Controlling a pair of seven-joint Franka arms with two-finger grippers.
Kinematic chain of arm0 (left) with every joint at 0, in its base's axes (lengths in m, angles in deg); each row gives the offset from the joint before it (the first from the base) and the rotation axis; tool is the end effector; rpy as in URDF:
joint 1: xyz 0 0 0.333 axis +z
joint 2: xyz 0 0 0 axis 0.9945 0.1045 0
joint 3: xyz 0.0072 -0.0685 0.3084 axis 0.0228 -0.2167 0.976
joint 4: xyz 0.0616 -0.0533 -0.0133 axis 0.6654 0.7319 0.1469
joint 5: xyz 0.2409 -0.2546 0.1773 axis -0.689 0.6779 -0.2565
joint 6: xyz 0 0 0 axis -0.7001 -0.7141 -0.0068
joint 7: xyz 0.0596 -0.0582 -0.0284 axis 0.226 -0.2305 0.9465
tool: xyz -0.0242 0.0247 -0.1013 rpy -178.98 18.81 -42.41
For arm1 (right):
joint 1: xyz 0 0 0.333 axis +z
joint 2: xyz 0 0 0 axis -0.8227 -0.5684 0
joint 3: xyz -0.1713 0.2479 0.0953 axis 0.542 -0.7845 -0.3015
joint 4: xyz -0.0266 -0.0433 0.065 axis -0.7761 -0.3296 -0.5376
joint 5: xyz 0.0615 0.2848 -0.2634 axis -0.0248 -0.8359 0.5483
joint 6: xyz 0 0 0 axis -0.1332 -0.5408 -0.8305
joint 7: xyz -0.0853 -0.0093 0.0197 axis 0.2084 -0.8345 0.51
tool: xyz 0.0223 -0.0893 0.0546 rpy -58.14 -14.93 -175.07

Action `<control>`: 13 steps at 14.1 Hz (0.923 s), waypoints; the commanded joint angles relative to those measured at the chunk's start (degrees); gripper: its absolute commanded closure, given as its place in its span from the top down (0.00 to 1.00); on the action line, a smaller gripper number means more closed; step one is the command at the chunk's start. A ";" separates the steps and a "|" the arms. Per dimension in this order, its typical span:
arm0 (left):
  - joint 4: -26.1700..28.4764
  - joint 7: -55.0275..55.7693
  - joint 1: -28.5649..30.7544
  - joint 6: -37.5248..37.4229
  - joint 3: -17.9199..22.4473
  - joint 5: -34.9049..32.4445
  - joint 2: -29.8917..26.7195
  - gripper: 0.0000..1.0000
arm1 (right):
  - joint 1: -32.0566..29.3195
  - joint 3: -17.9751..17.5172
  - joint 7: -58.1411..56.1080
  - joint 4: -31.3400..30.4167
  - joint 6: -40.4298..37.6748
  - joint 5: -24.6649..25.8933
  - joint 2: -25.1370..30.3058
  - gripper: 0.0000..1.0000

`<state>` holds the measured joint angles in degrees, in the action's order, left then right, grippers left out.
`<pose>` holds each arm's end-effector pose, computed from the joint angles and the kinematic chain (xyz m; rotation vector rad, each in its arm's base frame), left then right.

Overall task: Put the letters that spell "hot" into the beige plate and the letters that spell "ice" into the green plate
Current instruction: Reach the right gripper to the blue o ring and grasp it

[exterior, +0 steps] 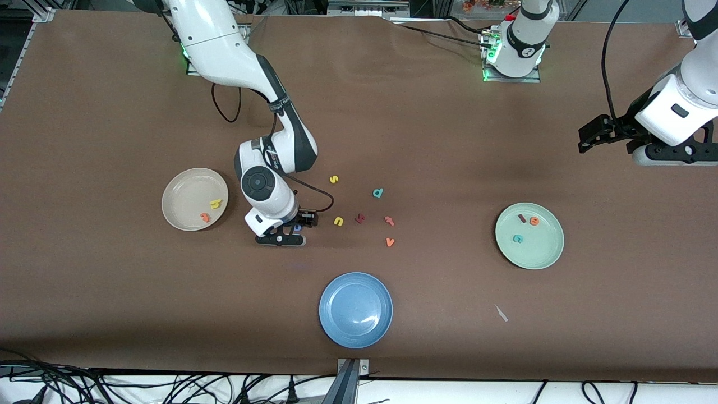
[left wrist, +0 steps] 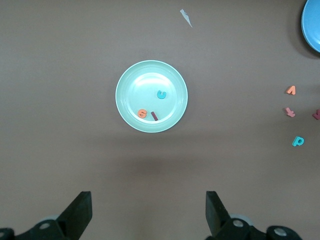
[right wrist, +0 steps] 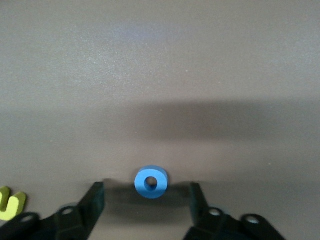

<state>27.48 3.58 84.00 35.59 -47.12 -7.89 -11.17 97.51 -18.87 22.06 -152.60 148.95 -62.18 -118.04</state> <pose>0.5608 -0.0464 0.5880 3.1348 0.0188 -0.0724 0.6088 0.3386 0.1788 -3.0966 0.0524 0.0017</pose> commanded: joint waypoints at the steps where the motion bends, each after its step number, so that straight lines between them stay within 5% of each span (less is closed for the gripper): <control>1: -1.96 -0.88 0.00 -1.46 -0.22 -1.07 0.96 1.00 | 0.30 0.54 -1.34 1.88 -1.26 -0.43 -0.91 0.58; 5: -1.96 -0.88 0.00 -1.46 -0.22 -1.07 0.96 1.00 | 0.13 0.54 -2.66 1.79 -1.17 -0.52 -0.91 0.41; 8: -1.96 -0.88 0.00 -1.55 -0.22 -1.07 0.96 1.00 | -0.05 0.54 -3.10 1.79 -1.08 -0.52 -1.00 0.14; 13: -1.96 -0.88 0.00 -1.73 -0.22 -1.07 0.96 1.00 | -0.05 0.63 -2.93 1.88 -1.17 -1.13 -0.91 0.09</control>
<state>27.48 3.58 84.00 35.27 -47.12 -7.89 -11.17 97.48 -18.58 20.00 -152.33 148.76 -62.17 -118.03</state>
